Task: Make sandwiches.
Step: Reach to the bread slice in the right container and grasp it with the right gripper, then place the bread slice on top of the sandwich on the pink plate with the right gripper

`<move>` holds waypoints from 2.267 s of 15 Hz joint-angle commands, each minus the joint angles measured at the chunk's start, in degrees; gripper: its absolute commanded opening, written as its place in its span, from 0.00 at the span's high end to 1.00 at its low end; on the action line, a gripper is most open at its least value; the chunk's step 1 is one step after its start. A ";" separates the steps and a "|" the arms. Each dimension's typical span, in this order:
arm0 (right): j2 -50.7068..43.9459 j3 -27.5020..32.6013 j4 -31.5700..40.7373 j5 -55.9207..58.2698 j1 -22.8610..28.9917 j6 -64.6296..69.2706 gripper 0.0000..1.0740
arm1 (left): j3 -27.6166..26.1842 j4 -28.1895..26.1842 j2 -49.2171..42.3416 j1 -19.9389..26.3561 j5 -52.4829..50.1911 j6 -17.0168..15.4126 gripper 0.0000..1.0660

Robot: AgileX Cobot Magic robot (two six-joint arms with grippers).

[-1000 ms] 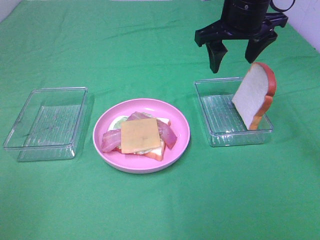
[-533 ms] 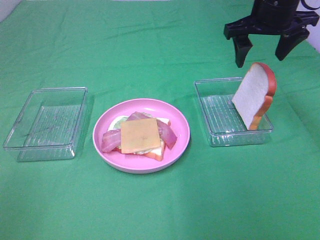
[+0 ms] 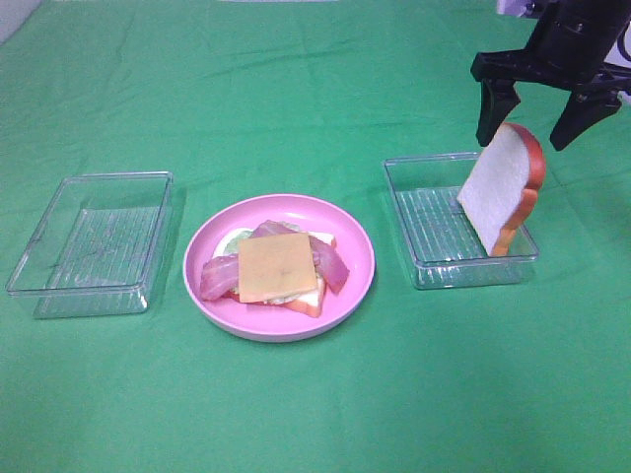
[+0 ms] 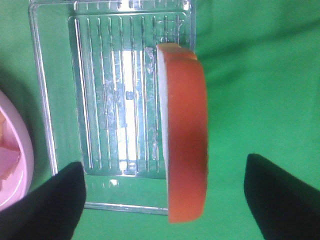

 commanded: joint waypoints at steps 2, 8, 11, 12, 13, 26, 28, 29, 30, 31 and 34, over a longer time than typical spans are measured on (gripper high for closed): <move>3.21 -0.11 -0.69 -1.09 -0.23 -1.09 0.30 | 0.11 -0.23 -1.20 -0.11 -0.69 -0.17 0.42; 3.67 -0.11 -1.49 -0.34 -0.23 -0.92 0.85 | 0.11 -0.23 -1.20 -0.11 -0.69 -0.17 0.42; 3.32 -0.11 -1.15 0.23 -0.23 -0.29 1.00 | 0.11 -0.23 -1.20 -0.11 -0.69 -0.17 0.42; 2.86 -0.11 -0.57 0.23 -0.11 -0.11 1.00 | 0.11 -0.23 -1.20 -0.11 -0.69 -0.17 0.42; 0.80 -0.11 1.20 0.11 -0.06 -0.06 1.00 | 0.11 -0.23 -1.20 -0.11 -0.69 -0.17 0.42; -3.44 18.16 48.93 -7.56 7.33 -21.14 1.00 | 0.11 -0.23 -1.20 -0.11 -0.69 -0.17 0.42; -1.89 21.77 55.41 -13.01 10.60 -23.38 1.00 | 0.11 -0.23 -1.20 -0.11 -0.69 -0.17 0.42; -1.49 22.29 56.44 -14.27 11.17 -23.72 1.00 | 0.11 -0.23 -1.20 -0.11 -0.69 -0.17 0.42; -0.52 22.75 57.87 -16.16 12.09 -23.72 1.00 | 0.11 -0.23 -1.20 -0.11 -0.69 -0.17 0.42; 0.92 22.75 59.36 -16.90 12.72 -23.72 1.00 | 0.11 -0.23 -1.20 -0.11 -0.69 -0.17 0.42; 4.98 22.75 62.28 -17.07 12.61 -23.55 1.00 | 0.11 -0.23 -1.20 -0.11 -0.69 -0.17 0.42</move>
